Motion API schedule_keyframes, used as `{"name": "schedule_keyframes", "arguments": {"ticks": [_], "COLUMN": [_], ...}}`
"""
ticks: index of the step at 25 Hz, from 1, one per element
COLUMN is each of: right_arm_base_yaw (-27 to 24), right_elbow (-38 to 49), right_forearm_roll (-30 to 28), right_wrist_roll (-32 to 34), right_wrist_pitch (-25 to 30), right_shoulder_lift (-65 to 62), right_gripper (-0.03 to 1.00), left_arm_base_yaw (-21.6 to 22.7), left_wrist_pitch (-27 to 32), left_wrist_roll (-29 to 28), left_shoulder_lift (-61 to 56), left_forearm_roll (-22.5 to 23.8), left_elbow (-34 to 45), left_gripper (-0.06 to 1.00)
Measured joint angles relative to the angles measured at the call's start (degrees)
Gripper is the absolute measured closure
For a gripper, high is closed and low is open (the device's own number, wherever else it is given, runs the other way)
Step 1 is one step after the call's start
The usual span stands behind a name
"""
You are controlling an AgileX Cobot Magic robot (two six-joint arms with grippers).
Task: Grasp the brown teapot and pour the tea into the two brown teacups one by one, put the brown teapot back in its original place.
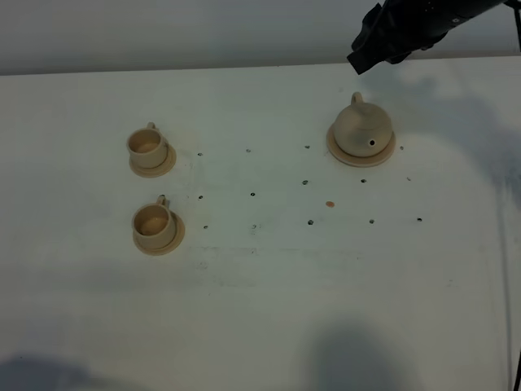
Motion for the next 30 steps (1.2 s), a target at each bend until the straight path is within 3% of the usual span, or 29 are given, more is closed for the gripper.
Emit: {"name": "schedule_keyframes", "arguments": {"ticks": [7, 12, 17, 21, 30], "right_arm_base_yaw": [0.0, 0.0, -0.1, -0.8, -3.9], "right_elbow": [-9.2, -16.9, -25.3, -31.8, -40.1], "right_forearm_roll": [-2.0, -2.4, -6.8, -8.5, -5.1], "right_wrist_roll": [0.0, 2.2, 10.2, 14.4, 15.0], "right_wrist_pitch": [-1.7, -2.9, -3.4, -1.1, 5.9], "right_shoulder_lift": [6.5, 13.6, 21.9, 28.0, 37.4], "right_gripper": [0.92, 0.95, 0.95, 0.95, 0.95], "left_arm_base_yaw": [0.0, 0.0, 0.0, 0.0, 0.0], "left_wrist_pitch": [0.0, -0.1, -0.1, -0.1, -0.1], "left_wrist_roll": [0.0, -0.1, -0.1, -0.1, -0.1], "left_shoulder_lift": [0.0, 0.0, 0.0, 0.0, 0.0], "left_forearm_roll": [0.0, 0.0, 0.0, 0.0, 0.0], "left_elbow": [0.0, 0.0, 0.0, 0.0, 0.0], "left_gripper": [0.96, 0.96, 0.96, 0.96, 0.96]}}
